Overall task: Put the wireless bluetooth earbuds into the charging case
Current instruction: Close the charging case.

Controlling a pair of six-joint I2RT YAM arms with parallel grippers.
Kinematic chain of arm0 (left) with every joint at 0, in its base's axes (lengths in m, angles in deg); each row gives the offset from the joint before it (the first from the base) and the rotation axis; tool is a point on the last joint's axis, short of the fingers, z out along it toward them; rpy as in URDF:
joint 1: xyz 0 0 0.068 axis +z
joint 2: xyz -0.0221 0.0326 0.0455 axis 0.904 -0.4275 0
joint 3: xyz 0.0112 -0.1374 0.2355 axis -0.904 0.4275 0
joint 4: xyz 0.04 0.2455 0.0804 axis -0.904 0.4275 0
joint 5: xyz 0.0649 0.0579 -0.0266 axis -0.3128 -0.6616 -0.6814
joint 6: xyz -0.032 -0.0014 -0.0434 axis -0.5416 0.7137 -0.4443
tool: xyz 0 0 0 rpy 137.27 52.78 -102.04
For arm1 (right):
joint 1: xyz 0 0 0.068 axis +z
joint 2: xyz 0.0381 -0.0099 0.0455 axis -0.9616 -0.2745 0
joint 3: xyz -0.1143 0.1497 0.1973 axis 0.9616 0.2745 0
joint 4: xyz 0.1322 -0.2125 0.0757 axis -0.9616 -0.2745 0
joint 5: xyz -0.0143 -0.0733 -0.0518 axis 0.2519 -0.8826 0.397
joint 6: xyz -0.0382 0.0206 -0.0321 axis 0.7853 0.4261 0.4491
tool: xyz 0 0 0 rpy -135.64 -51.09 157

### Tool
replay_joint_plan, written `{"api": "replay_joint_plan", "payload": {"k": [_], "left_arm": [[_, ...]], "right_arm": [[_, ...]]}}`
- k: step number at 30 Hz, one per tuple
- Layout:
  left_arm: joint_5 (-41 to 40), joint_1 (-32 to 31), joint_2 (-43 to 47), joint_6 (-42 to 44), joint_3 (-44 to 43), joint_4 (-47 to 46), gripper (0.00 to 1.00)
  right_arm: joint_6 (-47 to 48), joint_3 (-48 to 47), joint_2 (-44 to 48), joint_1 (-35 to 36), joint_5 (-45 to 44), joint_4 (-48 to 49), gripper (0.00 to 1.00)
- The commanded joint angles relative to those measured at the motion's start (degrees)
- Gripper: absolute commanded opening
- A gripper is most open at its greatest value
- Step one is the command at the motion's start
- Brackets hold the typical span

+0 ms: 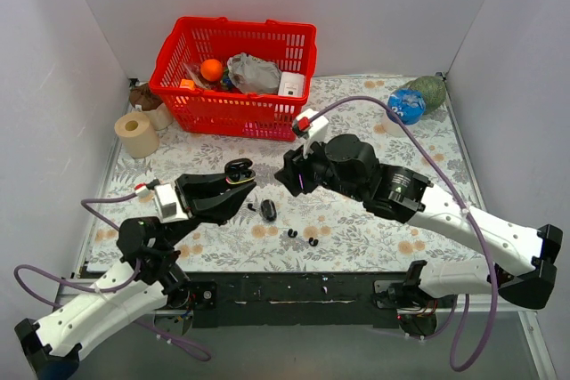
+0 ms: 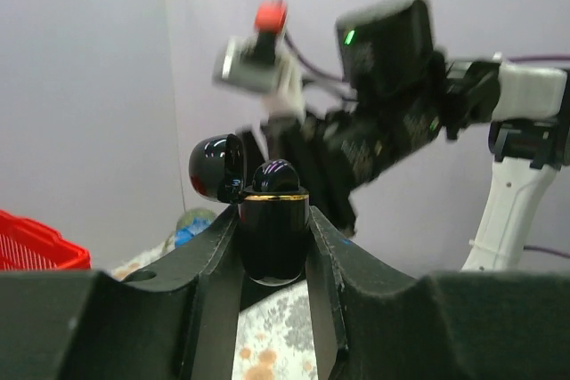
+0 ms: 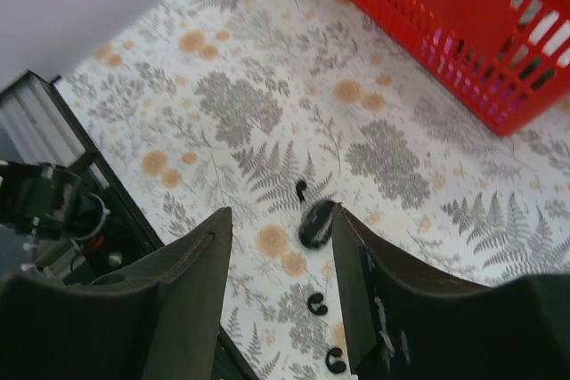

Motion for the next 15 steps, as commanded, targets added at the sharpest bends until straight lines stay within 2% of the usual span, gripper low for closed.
{"api": "replay_joint_plan", "payload": {"k": [1, 4, 8, 15], "left_arm": [[1.8, 0.0, -1.9, -0.1, 0.1, 2.4, 0.00], [2.6, 0.0, -2.8, -0.5, 0.1, 2.5, 0.00], [2.8, 0.0, -3.4, -1.2, 1.0, 1.1, 0.00], [3.4, 0.0, -5.2, -1.6, 0.6, 0.2, 0.00]], "right_arm": [[0.6, -7.4, 1.1, 3.0, -6.3, 5.1, 0.57], [1.8, -9.3, 1.4, 3.3, -8.5, 5.4, 0.55], [2.9, -13.4, -1.2, 3.5, -8.6, 2.3, 0.42], [3.8, -14.3, -2.3, 4.2, -7.0, 2.3, 0.38]]}}
